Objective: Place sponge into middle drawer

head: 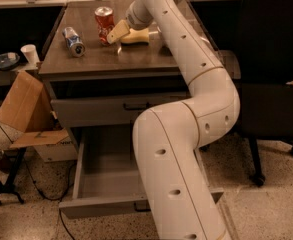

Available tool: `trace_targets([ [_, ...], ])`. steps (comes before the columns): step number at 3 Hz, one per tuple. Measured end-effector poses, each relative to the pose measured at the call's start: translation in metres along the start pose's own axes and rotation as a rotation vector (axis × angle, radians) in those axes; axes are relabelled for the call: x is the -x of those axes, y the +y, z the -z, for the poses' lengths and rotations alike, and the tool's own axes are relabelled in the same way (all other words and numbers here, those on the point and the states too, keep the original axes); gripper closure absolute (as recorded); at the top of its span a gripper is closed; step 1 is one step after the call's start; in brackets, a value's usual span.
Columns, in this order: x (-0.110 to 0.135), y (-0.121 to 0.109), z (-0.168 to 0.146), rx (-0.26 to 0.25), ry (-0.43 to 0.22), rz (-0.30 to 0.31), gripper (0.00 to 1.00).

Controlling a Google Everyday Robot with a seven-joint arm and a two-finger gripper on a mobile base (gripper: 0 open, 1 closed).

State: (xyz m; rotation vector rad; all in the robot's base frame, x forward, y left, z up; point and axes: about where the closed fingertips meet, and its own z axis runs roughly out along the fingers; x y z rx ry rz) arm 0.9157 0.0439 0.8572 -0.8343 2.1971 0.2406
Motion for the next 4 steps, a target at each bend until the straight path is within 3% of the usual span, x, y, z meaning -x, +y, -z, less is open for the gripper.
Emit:
trace_targets([
  [1, -0.002, -0.003, -0.006, -0.029, 0.014, -0.051, 0.00],
  [2, -0.011, -0.002, -0.011, -0.031, 0.046, -0.077, 0.19],
  [3, -0.018, -0.001, -0.013, -0.027, 0.072, -0.085, 0.27],
  [4, -0.024, -0.002, -0.011, -0.028, 0.091, -0.084, 0.43],
])
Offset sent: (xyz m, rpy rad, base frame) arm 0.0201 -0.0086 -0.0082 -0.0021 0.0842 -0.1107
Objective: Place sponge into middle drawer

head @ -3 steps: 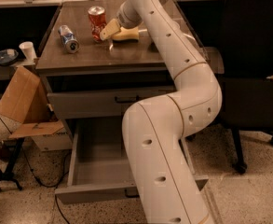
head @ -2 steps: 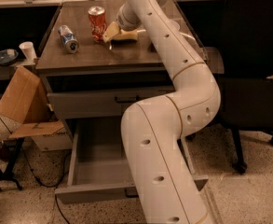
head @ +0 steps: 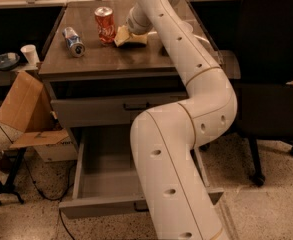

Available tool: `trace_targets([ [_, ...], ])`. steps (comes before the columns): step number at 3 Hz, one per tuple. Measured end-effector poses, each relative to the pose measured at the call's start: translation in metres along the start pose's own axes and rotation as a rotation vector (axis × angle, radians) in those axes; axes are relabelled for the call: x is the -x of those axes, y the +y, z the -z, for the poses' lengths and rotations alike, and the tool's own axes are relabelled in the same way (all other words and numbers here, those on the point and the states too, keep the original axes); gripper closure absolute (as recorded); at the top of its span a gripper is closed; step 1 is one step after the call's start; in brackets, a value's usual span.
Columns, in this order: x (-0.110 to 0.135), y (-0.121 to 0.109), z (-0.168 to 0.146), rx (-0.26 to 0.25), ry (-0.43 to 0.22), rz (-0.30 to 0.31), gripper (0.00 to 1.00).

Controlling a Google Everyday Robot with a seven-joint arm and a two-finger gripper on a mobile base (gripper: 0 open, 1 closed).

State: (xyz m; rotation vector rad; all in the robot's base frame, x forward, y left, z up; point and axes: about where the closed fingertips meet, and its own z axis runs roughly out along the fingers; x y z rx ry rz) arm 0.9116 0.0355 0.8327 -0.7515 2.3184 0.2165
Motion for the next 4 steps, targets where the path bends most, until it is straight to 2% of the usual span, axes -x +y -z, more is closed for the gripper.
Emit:
trace_targets([
  [1, 0.000, -0.008, 0.008, -0.018, 0.001, -0.003, 0.66],
  [2, 0.010, -0.019, 0.026, -0.052, -0.030, -0.007, 0.89],
  [3, 0.034, -0.020, 0.047, -0.065, -0.103, 0.000, 1.00],
  [4, 0.060, -0.019, 0.069, -0.077, -0.180, 0.014, 1.00],
])
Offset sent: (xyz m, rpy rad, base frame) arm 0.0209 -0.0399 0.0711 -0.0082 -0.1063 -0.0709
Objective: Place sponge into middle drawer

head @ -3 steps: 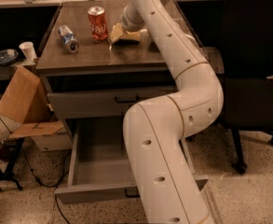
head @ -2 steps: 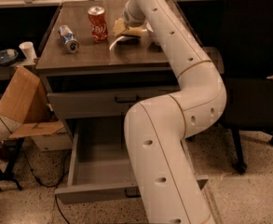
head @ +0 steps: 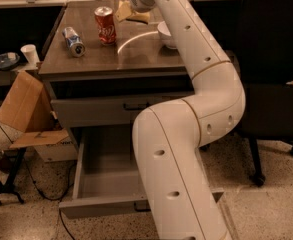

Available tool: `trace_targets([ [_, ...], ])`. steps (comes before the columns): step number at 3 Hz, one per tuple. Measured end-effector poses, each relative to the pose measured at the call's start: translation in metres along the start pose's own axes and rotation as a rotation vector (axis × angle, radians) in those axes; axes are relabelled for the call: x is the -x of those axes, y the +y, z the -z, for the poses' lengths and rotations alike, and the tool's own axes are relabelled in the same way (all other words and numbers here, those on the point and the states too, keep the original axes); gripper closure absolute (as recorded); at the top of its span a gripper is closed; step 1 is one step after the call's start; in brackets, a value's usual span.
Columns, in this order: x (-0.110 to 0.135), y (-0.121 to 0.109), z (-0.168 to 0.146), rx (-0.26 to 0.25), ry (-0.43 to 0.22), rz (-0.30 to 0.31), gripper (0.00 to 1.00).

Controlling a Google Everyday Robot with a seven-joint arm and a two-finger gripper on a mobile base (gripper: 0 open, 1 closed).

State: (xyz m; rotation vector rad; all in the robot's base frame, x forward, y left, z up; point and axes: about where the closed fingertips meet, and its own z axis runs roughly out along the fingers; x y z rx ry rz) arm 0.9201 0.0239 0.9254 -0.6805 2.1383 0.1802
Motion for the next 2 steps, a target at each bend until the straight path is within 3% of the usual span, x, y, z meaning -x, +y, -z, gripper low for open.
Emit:
trace_targets([
  [1, 0.022, -0.004, 0.018, -0.008, -0.065, -0.013, 1.00],
  [2, 0.028, -0.023, 0.039, -0.034, -0.097, -0.058, 1.00],
])
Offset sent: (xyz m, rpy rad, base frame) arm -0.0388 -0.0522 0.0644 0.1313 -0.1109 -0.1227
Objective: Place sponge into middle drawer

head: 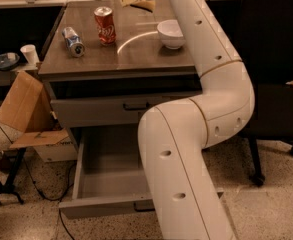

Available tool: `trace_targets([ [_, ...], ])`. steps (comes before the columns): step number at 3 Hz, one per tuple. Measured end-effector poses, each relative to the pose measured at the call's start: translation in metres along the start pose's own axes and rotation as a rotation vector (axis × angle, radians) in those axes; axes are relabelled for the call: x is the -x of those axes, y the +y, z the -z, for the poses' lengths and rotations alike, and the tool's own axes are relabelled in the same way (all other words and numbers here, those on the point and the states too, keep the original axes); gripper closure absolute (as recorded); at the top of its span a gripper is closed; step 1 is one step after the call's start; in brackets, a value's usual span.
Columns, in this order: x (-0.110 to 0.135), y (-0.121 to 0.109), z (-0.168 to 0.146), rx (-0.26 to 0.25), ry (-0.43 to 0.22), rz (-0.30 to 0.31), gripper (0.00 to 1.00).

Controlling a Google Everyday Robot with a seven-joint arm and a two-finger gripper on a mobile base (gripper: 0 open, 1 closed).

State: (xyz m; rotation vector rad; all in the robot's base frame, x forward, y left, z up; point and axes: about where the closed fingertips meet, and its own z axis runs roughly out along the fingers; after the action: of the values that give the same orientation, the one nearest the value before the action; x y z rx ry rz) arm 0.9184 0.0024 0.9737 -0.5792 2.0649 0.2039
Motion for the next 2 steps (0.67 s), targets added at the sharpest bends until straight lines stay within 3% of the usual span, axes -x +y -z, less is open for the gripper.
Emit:
trace_targets([
  [2, 0.010, -0.038, 0.071, -0.081, -0.014, -0.066, 1.00],
])
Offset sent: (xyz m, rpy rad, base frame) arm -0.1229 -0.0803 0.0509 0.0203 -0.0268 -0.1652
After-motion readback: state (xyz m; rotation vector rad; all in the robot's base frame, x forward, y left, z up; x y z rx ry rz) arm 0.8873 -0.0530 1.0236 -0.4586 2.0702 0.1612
